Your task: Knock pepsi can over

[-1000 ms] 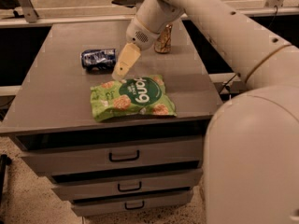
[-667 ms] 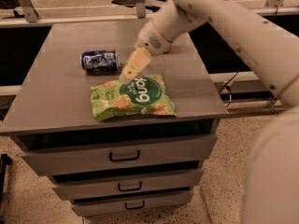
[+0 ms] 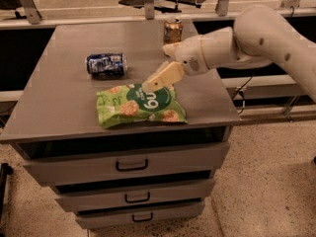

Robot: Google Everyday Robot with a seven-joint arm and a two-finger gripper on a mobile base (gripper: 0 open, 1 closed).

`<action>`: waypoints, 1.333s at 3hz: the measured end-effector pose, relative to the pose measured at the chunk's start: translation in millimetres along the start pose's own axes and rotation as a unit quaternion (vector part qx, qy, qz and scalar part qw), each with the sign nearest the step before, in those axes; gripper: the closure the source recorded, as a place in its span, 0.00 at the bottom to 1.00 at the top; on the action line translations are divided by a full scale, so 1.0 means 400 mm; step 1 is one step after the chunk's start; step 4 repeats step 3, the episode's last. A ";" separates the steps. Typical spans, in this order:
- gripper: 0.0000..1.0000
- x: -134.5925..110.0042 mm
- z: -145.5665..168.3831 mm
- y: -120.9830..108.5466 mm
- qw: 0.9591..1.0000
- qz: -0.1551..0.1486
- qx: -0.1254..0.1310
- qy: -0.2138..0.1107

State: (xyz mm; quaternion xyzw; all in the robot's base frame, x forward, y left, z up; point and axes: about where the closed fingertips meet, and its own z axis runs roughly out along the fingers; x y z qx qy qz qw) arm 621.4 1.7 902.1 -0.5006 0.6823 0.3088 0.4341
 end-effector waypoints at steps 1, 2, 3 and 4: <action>0.00 -0.016 -0.186 -0.052 0.995 -0.026 0.073 -0.058; 0.00 -0.068 -0.358 -0.095 0.986 -0.065 0.136 -0.069; 0.00 -0.083 -0.383 -0.104 0.984 -0.071 0.146 -0.071; 0.00 -0.083 -0.383 -0.104 0.984 -0.071 0.146 -0.071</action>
Offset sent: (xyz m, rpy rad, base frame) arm -0.0011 -0.2095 0.1555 -0.0118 -0.4406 -0.3130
